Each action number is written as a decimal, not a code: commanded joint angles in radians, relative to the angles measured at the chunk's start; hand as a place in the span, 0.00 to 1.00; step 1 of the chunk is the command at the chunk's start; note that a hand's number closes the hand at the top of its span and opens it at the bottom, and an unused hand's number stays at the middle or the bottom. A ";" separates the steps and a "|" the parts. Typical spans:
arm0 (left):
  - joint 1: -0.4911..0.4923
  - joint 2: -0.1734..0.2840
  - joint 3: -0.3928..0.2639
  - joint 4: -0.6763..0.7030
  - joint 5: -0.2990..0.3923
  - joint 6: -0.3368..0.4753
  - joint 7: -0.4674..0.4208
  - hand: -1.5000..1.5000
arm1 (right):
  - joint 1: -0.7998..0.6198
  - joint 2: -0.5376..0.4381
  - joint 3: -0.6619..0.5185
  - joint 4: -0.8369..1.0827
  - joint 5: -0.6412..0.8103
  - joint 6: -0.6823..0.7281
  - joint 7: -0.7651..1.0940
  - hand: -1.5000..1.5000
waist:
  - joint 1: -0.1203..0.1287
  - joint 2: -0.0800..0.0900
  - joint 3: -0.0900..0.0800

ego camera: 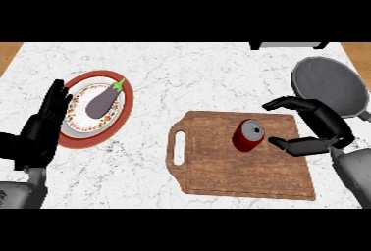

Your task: Pick the can from the cutting board and place it in the pan

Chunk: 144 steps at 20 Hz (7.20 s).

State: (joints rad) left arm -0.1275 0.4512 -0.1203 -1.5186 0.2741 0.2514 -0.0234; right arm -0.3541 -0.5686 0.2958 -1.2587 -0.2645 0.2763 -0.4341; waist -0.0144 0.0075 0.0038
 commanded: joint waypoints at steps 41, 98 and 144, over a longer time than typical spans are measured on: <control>-0.127 -0.124 0.094 0.087 -0.117 -0.082 0.070 0.50 | -0.170 -0.109 -0.128 -0.523 0.238 0.393 0.679 0.00 | 0.015 -0.008 -0.004; -0.091 -0.231 0.196 -0.032 -0.240 -0.181 0.165 0.50 | -0.196 0.262 0.046 -0.022 1.200 0.451 0.344 0.00 | 0.024 -0.007 -0.004; -0.164 -0.268 0.229 0.137 -0.283 -0.173 0.065 0.50 | -0.435 0.446 -0.448 0.061 1.403 -0.639 1.235 1.00 | 0.015 -0.001 -0.003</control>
State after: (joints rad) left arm -0.2623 0.1891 0.1020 -1.4292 0.0072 0.0613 0.0642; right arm -0.8295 -0.0755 -0.0722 -1.2307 1.2059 -0.2430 0.8893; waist 0.0089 0.0030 0.0002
